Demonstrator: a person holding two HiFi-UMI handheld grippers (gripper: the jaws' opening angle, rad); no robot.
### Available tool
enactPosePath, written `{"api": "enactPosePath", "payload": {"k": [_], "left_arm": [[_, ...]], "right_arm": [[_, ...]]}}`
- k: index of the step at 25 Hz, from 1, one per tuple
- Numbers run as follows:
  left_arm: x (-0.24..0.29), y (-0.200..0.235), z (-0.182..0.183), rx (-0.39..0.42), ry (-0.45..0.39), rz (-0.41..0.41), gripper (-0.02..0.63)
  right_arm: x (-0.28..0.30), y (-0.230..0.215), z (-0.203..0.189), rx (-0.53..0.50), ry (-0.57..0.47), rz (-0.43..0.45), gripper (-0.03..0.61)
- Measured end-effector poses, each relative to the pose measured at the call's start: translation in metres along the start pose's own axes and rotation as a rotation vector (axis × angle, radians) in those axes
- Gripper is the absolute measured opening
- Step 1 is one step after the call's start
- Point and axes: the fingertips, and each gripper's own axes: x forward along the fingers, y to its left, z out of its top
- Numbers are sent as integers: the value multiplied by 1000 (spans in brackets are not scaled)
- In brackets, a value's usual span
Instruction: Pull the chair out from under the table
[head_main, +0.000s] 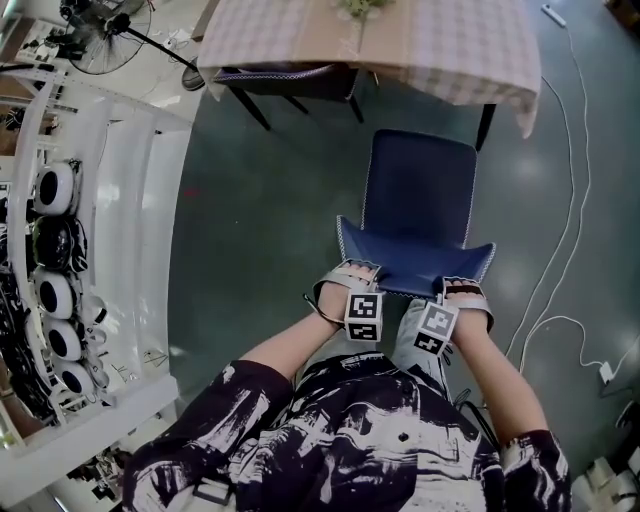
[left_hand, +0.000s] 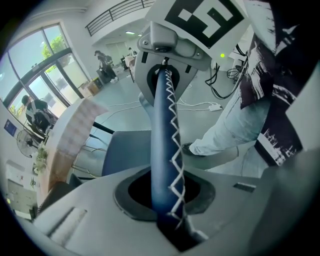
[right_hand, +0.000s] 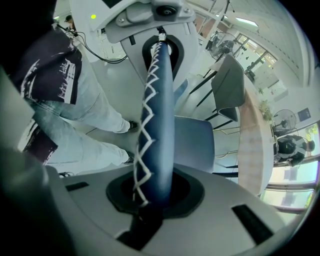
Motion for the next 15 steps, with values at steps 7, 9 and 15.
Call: {"api": "enactPosePath", "payload": {"k": [7,9,15], "left_arm": [[0,-5,-1,-6,3,-4,69],[1,-5,-1,0,-2,-14,98],[-36,-7,-20,-33,-58,-16,121]], "right_arm": [[2,2,1,-26,2,-48,54],[2,0,1,-43,-10,-73,80],[-35,17,-4,21,-169,-17,235]]}}
